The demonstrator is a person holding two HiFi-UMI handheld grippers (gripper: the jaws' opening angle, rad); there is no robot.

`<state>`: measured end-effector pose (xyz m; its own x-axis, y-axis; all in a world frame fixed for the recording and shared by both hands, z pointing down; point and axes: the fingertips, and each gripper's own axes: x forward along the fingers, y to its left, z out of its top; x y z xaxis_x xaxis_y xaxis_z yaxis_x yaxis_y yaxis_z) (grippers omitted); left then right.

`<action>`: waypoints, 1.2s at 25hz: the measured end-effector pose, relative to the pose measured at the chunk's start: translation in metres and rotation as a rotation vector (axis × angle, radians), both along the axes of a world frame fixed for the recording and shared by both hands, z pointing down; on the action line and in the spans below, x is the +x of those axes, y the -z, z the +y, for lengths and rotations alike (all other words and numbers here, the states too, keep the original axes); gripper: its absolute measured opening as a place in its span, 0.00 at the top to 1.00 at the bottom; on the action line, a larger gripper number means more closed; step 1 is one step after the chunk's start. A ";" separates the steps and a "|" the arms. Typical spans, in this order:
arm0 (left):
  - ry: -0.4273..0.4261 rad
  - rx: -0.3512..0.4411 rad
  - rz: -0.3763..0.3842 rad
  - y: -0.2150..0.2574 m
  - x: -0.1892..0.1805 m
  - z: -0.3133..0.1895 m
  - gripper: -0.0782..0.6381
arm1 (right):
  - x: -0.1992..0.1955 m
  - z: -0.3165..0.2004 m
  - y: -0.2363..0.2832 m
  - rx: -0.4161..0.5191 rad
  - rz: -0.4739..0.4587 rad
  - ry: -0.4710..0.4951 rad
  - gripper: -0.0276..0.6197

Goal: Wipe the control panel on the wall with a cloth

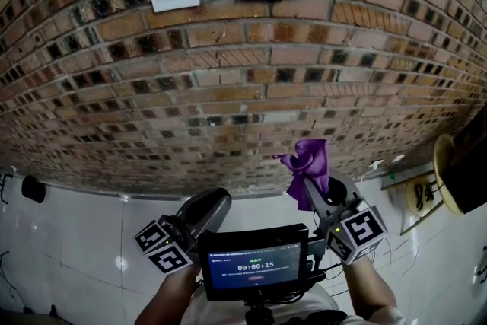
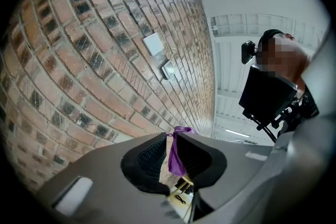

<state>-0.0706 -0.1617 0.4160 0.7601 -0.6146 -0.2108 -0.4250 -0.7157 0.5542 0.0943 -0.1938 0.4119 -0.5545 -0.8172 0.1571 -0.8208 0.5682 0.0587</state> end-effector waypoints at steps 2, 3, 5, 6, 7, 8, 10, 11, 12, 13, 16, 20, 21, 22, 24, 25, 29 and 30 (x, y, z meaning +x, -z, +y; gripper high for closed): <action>0.001 -0.001 -0.002 0.000 0.000 -0.001 0.82 | -0.001 0.000 0.001 0.000 -0.002 0.002 0.84; 0.001 -0.001 -0.002 0.001 0.001 -0.001 0.82 | 0.000 0.000 0.002 0.001 -0.002 0.001 0.83; 0.000 0.001 -0.004 0.003 0.002 -0.002 0.82 | 0.000 0.001 0.004 0.003 0.003 -0.001 0.83; -0.001 0.003 -0.005 0.004 0.002 -0.002 0.82 | 0.001 0.001 0.004 0.003 0.008 -0.002 0.83; -0.001 0.005 -0.006 0.005 0.002 -0.003 0.82 | 0.001 0.001 0.004 0.002 0.013 -0.002 0.83; -0.001 0.007 -0.006 0.005 0.001 -0.003 0.82 | 0.000 0.002 0.004 0.001 0.017 -0.001 0.83; -0.001 0.008 -0.006 0.005 0.001 -0.003 0.82 | -0.005 0.004 0.007 -0.004 0.011 0.003 0.83; -0.002 0.008 -0.006 0.005 0.002 -0.003 0.82 | -0.007 0.004 0.008 -0.006 0.006 0.006 0.83; -0.003 0.007 -0.006 0.006 0.003 -0.003 0.82 | -0.008 0.005 0.009 -0.008 0.002 0.008 0.83; -0.004 0.007 -0.007 0.006 0.003 -0.003 0.82 | -0.009 0.005 0.010 -0.008 -0.002 0.011 0.83; -0.008 0.008 -0.007 0.005 0.006 -0.003 0.82 | -0.012 0.006 0.009 -0.004 0.001 0.024 0.83; -0.009 0.000 -0.007 0.002 0.007 0.000 0.82 | -0.016 0.009 0.005 -0.013 0.006 0.038 0.83; -0.010 -0.002 -0.007 0.001 0.008 0.000 0.82 | -0.017 0.009 0.005 -0.015 0.005 0.039 0.84; -0.010 -0.002 -0.007 0.002 0.008 0.000 0.82 | -0.017 0.010 0.004 -0.017 0.004 0.040 0.84; -0.008 -0.001 -0.008 0.002 0.007 0.001 0.82 | -0.018 0.009 0.004 -0.019 0.003 0.042 0.83; -0.008 -0.001 -0.008 0.003 0.007 0.001 0.82 | -0.018 0.010 0.004 -0.019 0.003 0.043 0.84; -0.009 -0.002 -0.012 0.002 0.007 0.002 0.82 | -0.020 0.011 0.004 -0.019 0.003 0.046 0.84; -0.010 -0.003 -0.013 0.002 0.008 0.002 0.82 | -0.020 0.011 0.003 -0.020 0.003 0.046 0.84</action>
<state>-0.0629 -0.1595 0.4140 0.7688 -0.6077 -0.1992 -0.4250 -0.7182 0.5509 0.0742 -0.1828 0.4085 -0.5910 -0.7875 0.1749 -0.7935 0.6065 0.0498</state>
